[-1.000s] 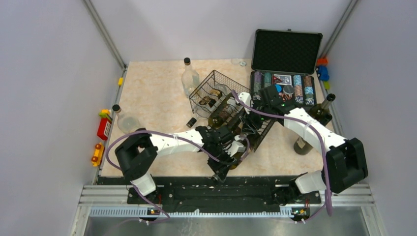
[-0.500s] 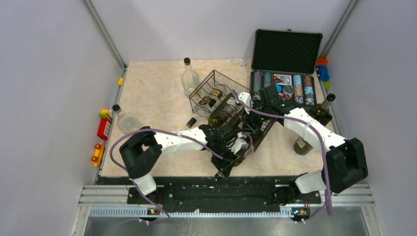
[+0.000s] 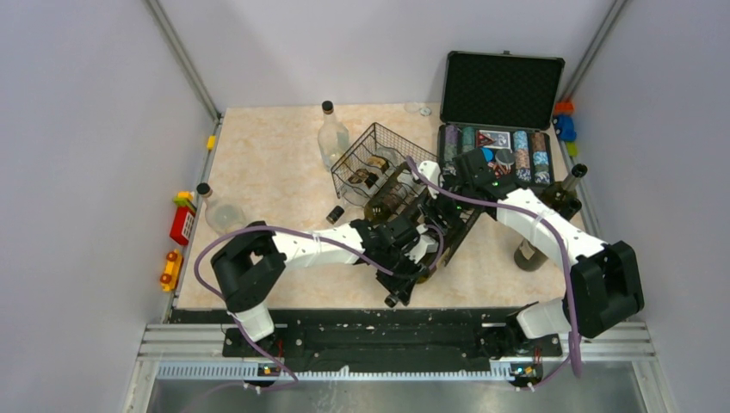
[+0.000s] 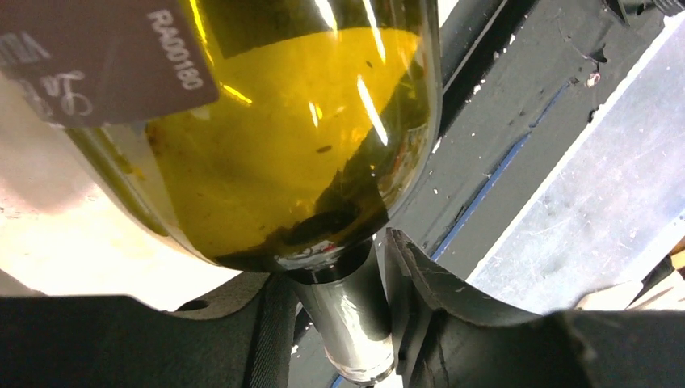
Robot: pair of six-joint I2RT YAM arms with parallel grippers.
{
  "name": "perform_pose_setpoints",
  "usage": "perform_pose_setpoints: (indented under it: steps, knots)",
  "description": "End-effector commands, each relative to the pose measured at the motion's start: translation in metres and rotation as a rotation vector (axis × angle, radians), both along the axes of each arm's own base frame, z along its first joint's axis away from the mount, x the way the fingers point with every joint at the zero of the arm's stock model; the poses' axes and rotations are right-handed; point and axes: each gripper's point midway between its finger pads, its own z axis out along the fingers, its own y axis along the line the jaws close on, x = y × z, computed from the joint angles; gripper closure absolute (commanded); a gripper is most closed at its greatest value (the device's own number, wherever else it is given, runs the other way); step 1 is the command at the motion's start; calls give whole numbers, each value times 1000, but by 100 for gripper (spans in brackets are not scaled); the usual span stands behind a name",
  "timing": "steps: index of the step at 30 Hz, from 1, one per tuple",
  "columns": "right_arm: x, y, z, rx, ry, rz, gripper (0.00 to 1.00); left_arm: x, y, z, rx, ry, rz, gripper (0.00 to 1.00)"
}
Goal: Put the wine bottle on the wine rack
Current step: Place the wine bottle in the wine rack.
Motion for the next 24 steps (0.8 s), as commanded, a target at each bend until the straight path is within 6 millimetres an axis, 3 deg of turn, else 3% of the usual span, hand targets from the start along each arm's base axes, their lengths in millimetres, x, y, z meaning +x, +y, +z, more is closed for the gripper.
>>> perform_pose_setpoints:
  steps: [1,11,24]
  knots:
    - [11,1,14,-2,-62,-14,43,21,-50,34,-206,-103,-17,55]
    - [18,-23,23,-35,-94,-82,26,25,-51,34,-222,-132,3,55]
    - [25,-41,37,-37,-138,-136,23,28,-48,28,-217,-154,11,56]
